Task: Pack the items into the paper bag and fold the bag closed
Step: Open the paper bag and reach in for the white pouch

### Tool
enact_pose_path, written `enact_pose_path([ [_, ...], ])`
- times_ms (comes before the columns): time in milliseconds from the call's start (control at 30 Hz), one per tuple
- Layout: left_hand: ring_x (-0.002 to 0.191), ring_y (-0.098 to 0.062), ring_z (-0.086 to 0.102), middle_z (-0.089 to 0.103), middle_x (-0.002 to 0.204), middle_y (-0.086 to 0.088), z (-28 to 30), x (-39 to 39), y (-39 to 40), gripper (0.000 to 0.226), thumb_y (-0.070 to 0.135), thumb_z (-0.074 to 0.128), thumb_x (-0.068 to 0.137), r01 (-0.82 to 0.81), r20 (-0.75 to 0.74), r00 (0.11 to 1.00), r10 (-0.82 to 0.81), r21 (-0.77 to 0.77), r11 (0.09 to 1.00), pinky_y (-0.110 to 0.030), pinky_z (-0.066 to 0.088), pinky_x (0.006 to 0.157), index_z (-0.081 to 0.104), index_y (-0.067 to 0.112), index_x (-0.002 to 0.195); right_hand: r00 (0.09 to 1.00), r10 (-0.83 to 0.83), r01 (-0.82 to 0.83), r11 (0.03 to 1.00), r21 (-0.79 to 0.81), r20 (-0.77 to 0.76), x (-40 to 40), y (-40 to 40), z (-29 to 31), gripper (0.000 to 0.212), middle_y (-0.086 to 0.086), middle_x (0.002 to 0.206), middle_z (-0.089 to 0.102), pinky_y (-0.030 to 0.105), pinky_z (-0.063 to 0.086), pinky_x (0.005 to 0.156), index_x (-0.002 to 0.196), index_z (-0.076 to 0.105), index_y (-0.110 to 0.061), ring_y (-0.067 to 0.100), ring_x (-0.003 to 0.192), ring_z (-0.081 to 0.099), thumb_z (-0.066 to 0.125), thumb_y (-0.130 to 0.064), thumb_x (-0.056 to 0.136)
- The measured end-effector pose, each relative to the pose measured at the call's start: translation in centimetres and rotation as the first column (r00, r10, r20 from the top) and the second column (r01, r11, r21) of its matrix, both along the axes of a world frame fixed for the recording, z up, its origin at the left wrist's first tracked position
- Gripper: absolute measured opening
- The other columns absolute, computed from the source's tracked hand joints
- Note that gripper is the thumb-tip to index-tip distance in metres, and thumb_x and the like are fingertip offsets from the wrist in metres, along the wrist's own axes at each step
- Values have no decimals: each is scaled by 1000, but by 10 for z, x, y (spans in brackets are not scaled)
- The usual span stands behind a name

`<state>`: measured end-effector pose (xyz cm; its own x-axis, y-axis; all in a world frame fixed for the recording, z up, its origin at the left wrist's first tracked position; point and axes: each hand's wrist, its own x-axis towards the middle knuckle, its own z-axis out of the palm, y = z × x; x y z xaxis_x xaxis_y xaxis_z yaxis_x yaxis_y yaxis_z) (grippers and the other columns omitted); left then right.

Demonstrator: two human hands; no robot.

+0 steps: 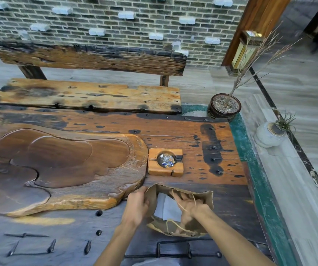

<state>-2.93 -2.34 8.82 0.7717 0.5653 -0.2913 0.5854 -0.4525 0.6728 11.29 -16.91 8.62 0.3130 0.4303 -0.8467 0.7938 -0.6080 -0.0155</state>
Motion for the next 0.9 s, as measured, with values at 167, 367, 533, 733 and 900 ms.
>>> enact_pose_path([
  [167, 109, -26, 58, 65, 112, -9, 2, 4, -3, 48, -5, 53, 72, 13, -5, 1000, -13, 55, 998, -25, 40, 87, 63, 12, 116, 993, -112, 114, 990, 85, -20, 4, 0, -12, 138, -3, 166, 0, 49, 36, 114, 154, -14, -33, 25, 147, 30, 86, -51, 62],
  [367, 110, -25, 60, 67, 116, -9, 3, 5, -3, 45, -3, 58, 77, -20, 11, 1000, 20, 28, 999, -22, 41, 87, 62, 11, 120, 996, -33, 48, 977, 208, -77, 13, 9, 12, 104, 9, 166, 3, 33, 53, 100, 156, -10, -17, -1, 133, 44, 65, -43, 89],
  [533, 110, -23, 63, 69, 116, -8, 2, 3, -3, 45, -2, 62, 79, -33, 6, 999, 33, -25, 999, -18, 40, 84, 62, 11, 122, 982, 103, -95, 994, 56, -158, 0, 9, 7, 129, -6, 164, -11, 78, 27, 102, 141, -6, -64, 39, 151, 8, 90, -42, 59],
  [733, 105, -23, 65, 71, 113, -8, 2, 2, -2, 43, -1, 62, 80, -36, 7, 999, 36, -32, 999, -15, 38, 79, 62, 10, 122, 984, 72, -63, 996, 61, -162, -6, 5, -3, 133, -2, 161, -30, 79, 22, 105, 132, -19, -73, 42, 151, -1, 90, -36, 64],
  [900, 100, -25, 67, 72, 110, -8, 1, 3, -1, 46, -2, 63, 78, -29, -20, 999, 29, -35, 999, -19, 42, 78, 62, 12, 121, 973, 102, -92, 994, 56, -205, -3, 4, -6, 124, -3, 160, -34, 82, 12, 105, 139, -8, -68, 44, 150, -7, 87, -35, 68],
])
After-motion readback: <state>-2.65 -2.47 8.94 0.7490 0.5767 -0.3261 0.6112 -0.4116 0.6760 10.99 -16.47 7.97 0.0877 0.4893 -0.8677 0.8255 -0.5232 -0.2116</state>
